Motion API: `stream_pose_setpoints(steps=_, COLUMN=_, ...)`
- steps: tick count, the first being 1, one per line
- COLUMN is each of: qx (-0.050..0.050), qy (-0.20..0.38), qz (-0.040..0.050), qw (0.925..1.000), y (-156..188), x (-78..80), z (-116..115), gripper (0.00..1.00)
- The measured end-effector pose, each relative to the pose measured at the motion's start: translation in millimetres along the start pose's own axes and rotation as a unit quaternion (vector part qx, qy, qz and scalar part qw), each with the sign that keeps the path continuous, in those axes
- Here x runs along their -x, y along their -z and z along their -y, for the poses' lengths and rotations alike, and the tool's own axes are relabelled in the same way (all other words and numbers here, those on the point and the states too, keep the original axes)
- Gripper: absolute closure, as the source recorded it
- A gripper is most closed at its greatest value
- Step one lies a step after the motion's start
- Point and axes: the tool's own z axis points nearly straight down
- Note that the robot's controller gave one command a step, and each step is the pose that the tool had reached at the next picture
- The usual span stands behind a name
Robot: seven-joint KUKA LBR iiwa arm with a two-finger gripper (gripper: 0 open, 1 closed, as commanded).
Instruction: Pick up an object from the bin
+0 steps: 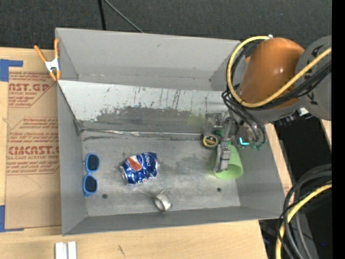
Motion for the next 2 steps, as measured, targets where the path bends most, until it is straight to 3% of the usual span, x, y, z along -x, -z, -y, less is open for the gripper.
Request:
stream_pose_setpoints(steps=1, qx=-0.001, qy=-0.029, qz=0.0011, qw=0.9996, y=-69, x=23.1, z=80, gripper=0.00)
stream_pose_setpoints(steps=2, qx=0.007, qy=-0.029, qz=0.0034, qw=0.9996, y=-137, x=-43.5, z=91, gripper=0.00)
